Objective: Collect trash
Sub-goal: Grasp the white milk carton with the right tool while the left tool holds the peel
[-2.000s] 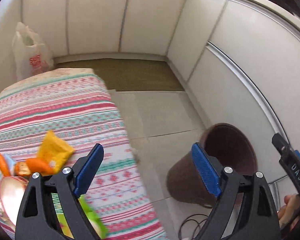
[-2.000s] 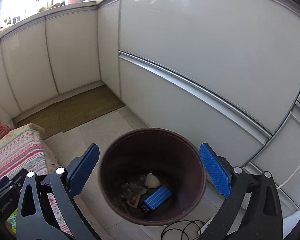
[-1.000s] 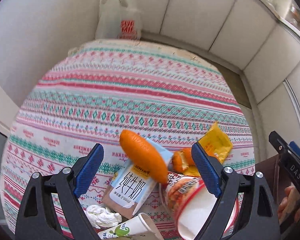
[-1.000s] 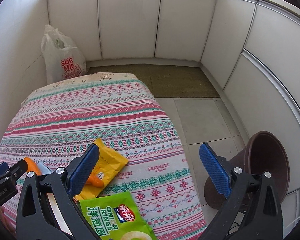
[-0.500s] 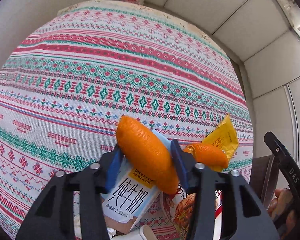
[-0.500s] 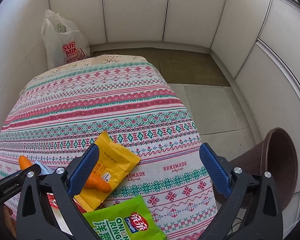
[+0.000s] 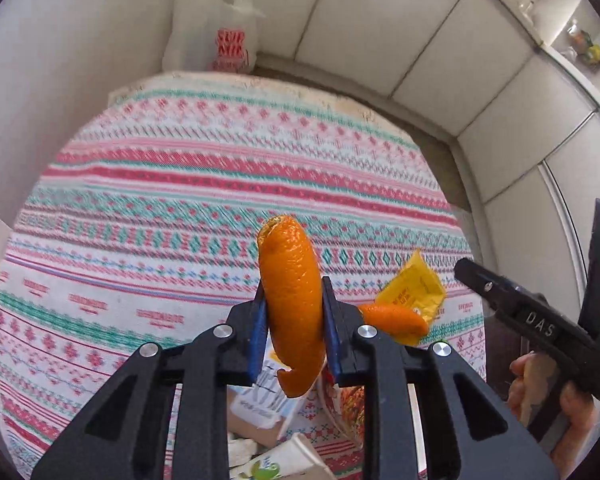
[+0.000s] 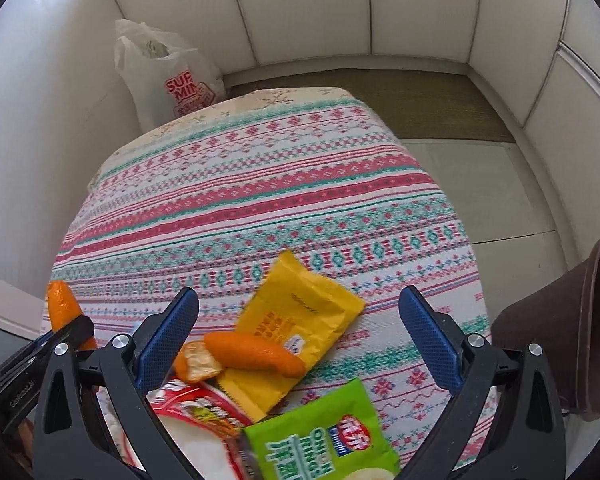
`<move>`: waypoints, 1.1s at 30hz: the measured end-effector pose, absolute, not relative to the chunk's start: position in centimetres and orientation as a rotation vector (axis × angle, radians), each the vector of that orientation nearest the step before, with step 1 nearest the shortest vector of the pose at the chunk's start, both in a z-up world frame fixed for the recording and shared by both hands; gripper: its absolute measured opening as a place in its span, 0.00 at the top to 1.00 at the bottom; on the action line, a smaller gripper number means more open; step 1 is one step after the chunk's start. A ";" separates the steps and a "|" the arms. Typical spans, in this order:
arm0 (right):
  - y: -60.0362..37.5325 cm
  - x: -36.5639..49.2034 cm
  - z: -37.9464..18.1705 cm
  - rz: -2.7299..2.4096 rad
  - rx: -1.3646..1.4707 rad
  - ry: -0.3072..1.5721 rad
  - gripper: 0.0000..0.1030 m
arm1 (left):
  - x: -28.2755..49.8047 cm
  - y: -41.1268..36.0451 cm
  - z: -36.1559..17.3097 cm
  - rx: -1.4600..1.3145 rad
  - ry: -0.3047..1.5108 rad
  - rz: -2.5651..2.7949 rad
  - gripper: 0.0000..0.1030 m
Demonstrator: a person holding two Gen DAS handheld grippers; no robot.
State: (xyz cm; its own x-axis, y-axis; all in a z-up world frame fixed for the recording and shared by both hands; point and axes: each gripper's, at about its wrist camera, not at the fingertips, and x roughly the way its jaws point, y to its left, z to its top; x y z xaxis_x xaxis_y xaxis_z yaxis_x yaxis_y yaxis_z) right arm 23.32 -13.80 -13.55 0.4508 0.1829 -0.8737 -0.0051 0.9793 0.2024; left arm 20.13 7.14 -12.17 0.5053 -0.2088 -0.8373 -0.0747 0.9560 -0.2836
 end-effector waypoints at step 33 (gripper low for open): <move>-0.2 21.2 -20.1 0.324 0.242 1.574 0.24 | 16.5 19.1 -7.2 -0.372 0.891 0.061 0.76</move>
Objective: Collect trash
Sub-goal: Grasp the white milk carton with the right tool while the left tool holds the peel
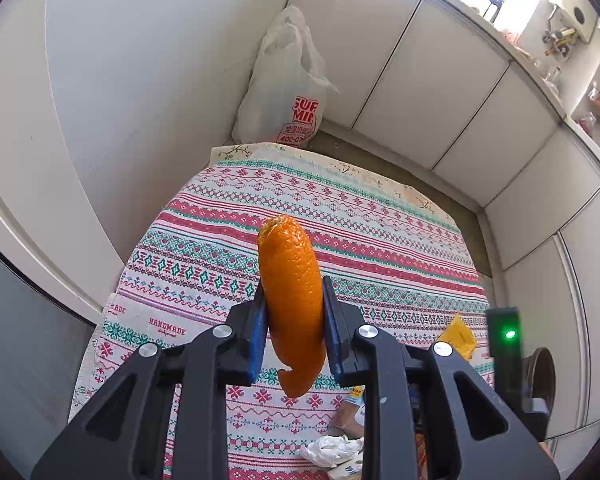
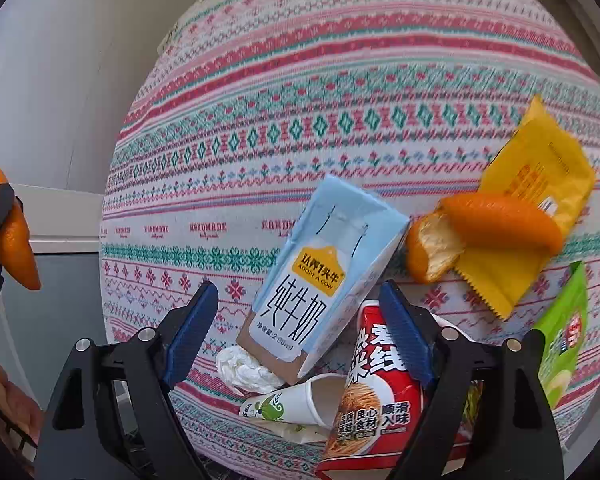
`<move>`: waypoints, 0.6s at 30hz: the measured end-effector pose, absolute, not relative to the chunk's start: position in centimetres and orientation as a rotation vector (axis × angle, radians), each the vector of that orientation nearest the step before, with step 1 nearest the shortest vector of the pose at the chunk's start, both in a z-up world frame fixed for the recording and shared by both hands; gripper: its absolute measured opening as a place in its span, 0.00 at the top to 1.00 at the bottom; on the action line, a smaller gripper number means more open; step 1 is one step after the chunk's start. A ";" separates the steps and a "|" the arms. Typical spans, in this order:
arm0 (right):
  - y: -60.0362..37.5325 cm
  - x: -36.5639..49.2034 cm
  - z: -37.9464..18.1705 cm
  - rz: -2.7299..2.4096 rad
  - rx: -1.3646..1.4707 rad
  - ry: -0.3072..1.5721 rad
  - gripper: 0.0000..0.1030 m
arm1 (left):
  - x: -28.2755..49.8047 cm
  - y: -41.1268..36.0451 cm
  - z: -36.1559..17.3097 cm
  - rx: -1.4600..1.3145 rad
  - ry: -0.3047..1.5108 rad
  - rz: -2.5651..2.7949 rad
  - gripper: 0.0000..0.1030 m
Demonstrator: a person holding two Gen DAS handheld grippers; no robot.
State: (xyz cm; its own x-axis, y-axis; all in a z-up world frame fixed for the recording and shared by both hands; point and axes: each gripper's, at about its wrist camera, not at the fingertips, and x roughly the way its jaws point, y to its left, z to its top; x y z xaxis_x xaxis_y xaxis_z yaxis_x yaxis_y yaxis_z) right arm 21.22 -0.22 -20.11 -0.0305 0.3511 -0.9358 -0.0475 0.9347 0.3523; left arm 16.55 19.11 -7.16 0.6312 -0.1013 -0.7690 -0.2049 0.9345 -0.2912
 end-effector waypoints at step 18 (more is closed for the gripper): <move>4.0 23.4 -20.4 0.300 0.249 1.431 0.26 | 16.7 20.7 -7.8 -0.370 0.918 0.114 0.75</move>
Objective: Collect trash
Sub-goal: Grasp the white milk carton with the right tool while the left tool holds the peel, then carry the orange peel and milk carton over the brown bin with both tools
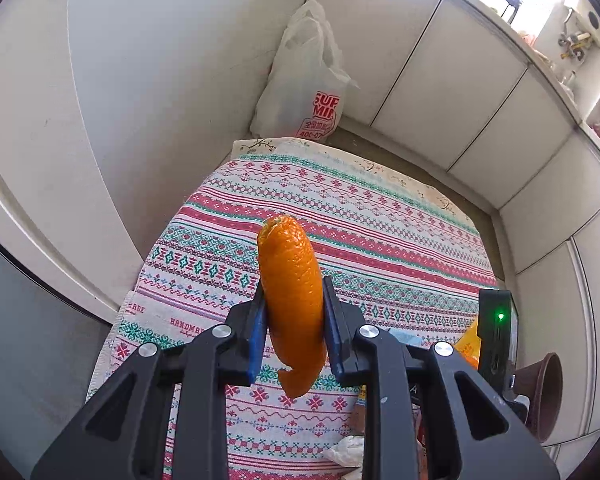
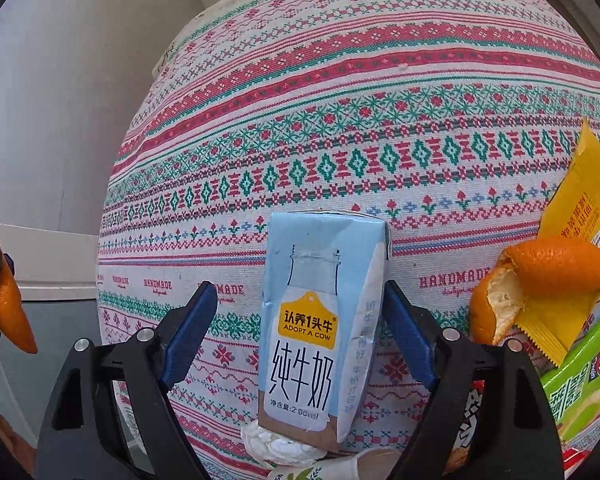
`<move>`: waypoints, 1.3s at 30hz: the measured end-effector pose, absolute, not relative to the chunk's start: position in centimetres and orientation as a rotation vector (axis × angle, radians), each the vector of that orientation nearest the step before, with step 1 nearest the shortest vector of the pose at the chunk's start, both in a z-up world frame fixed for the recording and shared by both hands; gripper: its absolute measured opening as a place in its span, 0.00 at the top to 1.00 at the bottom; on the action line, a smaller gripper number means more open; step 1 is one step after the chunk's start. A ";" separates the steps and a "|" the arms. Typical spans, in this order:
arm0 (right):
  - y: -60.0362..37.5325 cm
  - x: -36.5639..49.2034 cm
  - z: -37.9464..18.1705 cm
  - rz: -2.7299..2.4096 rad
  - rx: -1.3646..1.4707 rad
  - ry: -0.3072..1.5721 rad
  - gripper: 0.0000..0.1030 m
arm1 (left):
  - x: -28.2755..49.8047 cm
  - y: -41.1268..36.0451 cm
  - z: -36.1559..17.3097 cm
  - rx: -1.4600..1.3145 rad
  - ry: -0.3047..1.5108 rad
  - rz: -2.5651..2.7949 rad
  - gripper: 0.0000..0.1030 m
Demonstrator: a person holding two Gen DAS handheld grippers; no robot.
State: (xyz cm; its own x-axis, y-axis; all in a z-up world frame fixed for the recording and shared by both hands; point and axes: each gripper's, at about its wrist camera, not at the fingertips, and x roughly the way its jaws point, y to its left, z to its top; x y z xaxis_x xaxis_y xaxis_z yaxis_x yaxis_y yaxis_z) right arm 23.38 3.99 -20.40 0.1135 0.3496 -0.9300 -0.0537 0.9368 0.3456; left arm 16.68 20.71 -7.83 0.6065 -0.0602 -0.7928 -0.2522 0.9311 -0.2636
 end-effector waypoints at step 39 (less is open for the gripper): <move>-6.2 15.2 0.4 0.237 0.165 0.628 0.46 | 13.5 13.0 -0.1 -0.281 0.566 0.080 0.75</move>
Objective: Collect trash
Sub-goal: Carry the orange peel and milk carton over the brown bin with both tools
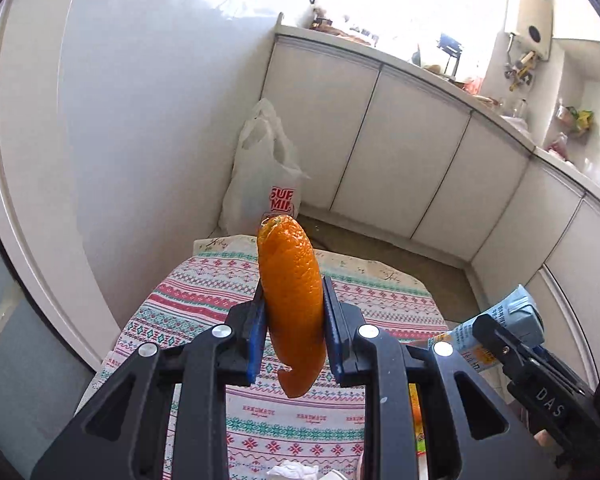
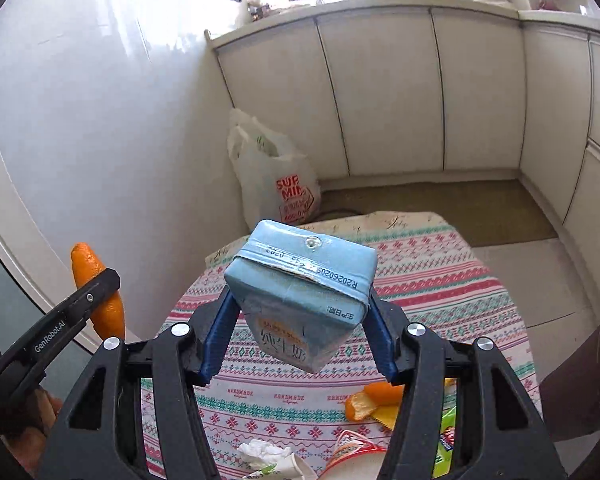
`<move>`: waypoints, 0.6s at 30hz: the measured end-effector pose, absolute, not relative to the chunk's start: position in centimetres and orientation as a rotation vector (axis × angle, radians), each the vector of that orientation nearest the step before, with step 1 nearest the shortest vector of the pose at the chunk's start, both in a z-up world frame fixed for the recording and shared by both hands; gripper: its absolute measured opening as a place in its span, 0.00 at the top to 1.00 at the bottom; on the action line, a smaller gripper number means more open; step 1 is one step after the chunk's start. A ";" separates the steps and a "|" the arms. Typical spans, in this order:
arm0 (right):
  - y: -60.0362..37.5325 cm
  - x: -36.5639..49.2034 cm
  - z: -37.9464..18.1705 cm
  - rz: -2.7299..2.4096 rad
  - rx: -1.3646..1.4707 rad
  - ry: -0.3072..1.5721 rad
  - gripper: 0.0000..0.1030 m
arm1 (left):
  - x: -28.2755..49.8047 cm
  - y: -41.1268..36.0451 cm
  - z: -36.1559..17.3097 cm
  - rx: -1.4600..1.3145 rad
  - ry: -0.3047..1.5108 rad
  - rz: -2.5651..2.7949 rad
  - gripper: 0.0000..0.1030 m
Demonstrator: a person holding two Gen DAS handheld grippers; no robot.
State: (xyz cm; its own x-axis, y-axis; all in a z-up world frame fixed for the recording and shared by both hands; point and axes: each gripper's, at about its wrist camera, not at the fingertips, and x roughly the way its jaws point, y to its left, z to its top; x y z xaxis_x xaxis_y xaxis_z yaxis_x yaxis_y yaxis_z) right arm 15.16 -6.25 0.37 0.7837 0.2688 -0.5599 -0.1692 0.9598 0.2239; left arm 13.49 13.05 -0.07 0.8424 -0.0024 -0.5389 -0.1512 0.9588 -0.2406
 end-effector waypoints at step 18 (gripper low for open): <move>-17.0 10.2 3.6 0.016 0.119 0.424 0.46 | 12.5 2.4 1.2 -0.215 0.483 -0.102 0.75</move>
